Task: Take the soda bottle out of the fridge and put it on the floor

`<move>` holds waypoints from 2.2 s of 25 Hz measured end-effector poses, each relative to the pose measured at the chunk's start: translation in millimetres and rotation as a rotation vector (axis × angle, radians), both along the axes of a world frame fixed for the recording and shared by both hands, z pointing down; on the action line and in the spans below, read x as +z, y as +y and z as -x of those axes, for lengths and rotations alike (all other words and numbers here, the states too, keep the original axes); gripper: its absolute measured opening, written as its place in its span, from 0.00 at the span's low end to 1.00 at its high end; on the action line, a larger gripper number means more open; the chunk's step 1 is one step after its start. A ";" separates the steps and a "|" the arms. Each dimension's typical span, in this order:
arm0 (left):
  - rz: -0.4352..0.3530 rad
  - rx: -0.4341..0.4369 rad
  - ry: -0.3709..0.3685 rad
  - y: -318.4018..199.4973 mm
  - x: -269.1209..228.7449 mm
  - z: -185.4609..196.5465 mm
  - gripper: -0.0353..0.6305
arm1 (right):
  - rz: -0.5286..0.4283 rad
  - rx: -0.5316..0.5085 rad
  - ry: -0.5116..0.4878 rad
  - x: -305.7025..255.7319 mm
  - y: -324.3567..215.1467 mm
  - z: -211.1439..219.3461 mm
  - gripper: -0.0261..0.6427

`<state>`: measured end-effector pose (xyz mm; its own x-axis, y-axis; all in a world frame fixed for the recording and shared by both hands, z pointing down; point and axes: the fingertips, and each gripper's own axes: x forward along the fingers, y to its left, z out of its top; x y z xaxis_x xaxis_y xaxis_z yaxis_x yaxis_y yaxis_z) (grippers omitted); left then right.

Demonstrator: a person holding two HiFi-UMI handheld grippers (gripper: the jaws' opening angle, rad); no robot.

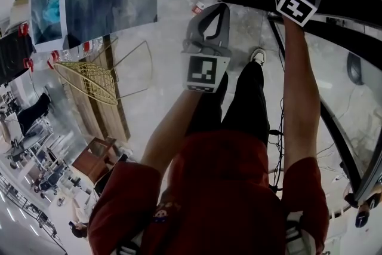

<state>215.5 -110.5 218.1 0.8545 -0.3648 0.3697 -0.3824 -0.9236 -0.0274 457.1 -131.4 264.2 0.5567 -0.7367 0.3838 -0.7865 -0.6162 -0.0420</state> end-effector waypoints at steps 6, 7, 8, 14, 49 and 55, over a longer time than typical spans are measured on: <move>-0.003 0.000 -0.014 7.8 -5.1 5.8 0.05 | 0.009 -0.019 0.000 -2.1 15.5 18.8 0.48; -0.002 -0.003 -0.015 8.9 -6.1 7.4 0.05 | 0.008 -0.024 0.004 -2.2 18.4 23.2 0.48; 0.000 -0.005 -0.015 10.1 -7.4 9.1 0.05 | 0.007 -0.033 0.005 -2.4 21.2 28.5 0.48; 0.003 -0.002 -0.018 20.7 -21.0 14.1 0.05 | 0.038 -0.074 -0.021 -9.2 47.0 63.9 0.48; 0.006 -0.030 0.021 78.3 -121.5 74.6 0.05 | -0.006 -0.361 -0.040 -154.7 187.1 204.0 0.48; 0.001 -0.052 0.000 84.0 -124.4 67.9 0.05 | 0.008 -0.392 -0.058 -149.5 196.7 199.9 0.48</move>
<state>147.6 -26.4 93.6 0.8346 -0.4079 0.3703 -0.4296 -0.9027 -0.0261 257.2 65.4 114.8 0.2106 -0.8860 0.4131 -0.9587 -0.2699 -0.0901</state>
